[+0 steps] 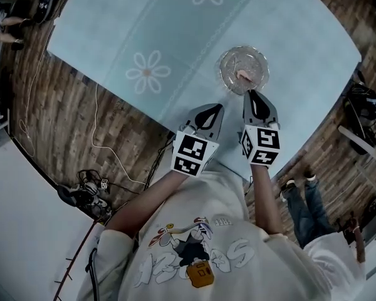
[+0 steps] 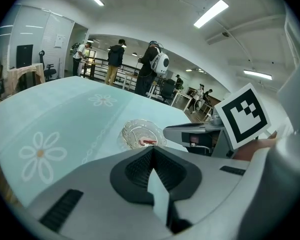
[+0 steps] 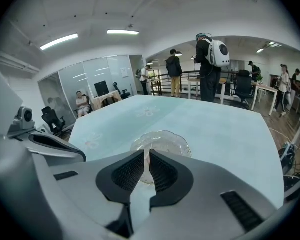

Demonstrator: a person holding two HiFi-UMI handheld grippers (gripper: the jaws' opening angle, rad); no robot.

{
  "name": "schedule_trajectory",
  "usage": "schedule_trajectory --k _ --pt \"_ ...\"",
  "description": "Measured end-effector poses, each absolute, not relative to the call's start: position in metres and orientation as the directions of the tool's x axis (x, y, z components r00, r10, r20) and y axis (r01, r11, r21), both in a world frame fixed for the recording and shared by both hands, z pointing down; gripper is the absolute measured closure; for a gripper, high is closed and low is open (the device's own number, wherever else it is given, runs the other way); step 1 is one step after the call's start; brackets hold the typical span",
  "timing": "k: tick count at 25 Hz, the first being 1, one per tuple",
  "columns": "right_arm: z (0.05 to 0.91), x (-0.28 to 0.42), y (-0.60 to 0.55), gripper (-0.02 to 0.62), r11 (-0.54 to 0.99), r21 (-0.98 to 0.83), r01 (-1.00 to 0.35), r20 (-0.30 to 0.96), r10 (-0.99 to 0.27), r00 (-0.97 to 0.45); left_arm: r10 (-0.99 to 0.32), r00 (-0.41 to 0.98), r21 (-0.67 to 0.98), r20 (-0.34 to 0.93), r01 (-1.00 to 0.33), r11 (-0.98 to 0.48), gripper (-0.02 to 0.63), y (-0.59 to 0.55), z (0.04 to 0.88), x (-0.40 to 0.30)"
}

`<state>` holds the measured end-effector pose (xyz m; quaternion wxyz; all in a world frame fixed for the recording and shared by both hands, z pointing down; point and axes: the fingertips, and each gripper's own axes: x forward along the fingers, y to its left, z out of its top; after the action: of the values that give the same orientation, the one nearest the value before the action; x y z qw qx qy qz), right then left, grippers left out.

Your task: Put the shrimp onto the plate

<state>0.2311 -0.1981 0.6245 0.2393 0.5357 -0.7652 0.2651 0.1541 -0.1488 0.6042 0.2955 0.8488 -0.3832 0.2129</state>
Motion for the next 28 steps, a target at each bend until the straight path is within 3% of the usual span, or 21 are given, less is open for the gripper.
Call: schedule_trajectory --k 16,28 --pt "0.55 0.159 -0.117 0.546 0.338 -0.105 -0.935 0.587 -0.738 -0.333 -0.585 0.634 0.294 0.507 -0.764 -0.574 0.598 -0.081 0.547 0.09" --pt "0.489 0.136 -0.034 0.545 0.279 -0.13 -0.952 0.52 -0.798 -0.305 -0.552 0.707 0.333 0.443 -0.701 -0.631 0.598 -0.016 0.494 0.06"
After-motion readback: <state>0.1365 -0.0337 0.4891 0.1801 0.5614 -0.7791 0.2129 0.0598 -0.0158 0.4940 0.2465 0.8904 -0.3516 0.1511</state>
